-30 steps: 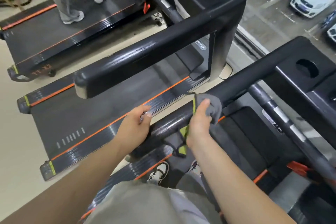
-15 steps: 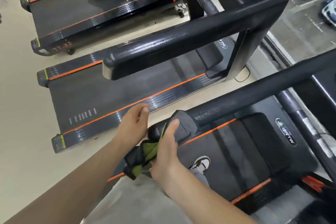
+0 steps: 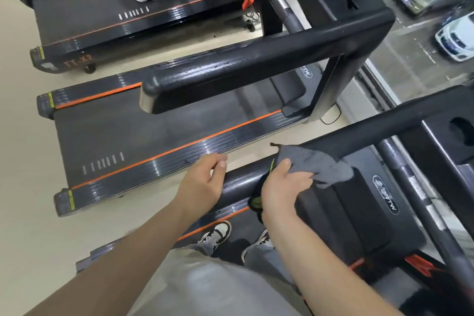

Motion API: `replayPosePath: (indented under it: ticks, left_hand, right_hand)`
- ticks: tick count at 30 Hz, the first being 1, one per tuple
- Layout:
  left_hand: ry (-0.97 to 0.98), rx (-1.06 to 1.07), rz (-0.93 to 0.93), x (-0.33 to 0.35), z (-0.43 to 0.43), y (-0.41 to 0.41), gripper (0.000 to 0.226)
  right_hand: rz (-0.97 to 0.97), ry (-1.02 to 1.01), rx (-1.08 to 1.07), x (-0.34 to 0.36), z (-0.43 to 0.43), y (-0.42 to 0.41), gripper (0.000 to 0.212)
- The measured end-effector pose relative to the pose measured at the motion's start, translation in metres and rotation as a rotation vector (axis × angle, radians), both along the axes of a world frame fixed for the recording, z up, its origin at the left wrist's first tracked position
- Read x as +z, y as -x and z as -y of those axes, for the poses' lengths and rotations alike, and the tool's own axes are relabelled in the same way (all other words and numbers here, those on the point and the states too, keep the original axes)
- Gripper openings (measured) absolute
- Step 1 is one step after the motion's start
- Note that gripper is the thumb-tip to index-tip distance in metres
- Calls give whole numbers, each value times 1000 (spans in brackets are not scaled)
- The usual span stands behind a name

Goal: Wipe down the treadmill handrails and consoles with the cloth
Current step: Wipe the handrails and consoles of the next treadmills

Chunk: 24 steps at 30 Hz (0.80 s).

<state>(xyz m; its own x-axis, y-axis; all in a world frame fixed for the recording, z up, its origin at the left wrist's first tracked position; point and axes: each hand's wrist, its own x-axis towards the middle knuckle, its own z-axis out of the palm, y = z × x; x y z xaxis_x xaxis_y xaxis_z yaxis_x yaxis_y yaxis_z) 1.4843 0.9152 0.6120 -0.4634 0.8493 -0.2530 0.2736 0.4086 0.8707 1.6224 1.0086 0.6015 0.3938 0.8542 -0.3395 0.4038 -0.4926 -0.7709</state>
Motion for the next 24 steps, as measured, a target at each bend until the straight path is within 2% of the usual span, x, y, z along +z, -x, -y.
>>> replayPosePath:
  ticks: [2, 5, 8, 9, 11, 13, 14, 16, 17, 20, 24]
  left_hand:
    - [-7, 3, -33, -5, 2, 3, 24]
    - [-5, 14, -124, 2, 12, 12, 27]
    - [-144, -23, -416, 20, 30, 11, 36]
    - [-207, -95, -464, 26, 35, 3, 38]
    - [-234, -272, -428, 33, 37, -20, 46]
    - [-187, -332, -390, 34, 27, -42, 51]
    - [-154, -312, -407, 35, 18, -49, 54]
    - [-22, -271, -478, 38, -9, -55, 67]
    - [95, -315, -501, 40, -27, -55, 75]
    - [381, -473, -484, 32, -82, -60, 97]
    - [438, -569, -489, 27, -120, -68, 97]
  right_hand:
    - [95, -20, 282, -6, 55, 18, 84]
    - [407, -220, 705, -6, 103, 17, 77]
    - [639, -410, 1053, 5, 85, -3, 68]
    - [633, -469, 1156, 11, 74, -9, 63]
    - [445, -498, 1263, 30, 52, -19, 53]
    - [99, -395, 1218, 50, 34, -27, 48]
    - [-51, -344, 1127, 59, 28, -33, 41]
    - [-254, -288, 807, 72, 17, -50, 25]
    - [-308, -255, 645, 77, 13, -61, 24]
    - [-250, -208, 387, 85, 2, -84, 29]
    - [-53, -209, 442, 89, -13, -85, 32]
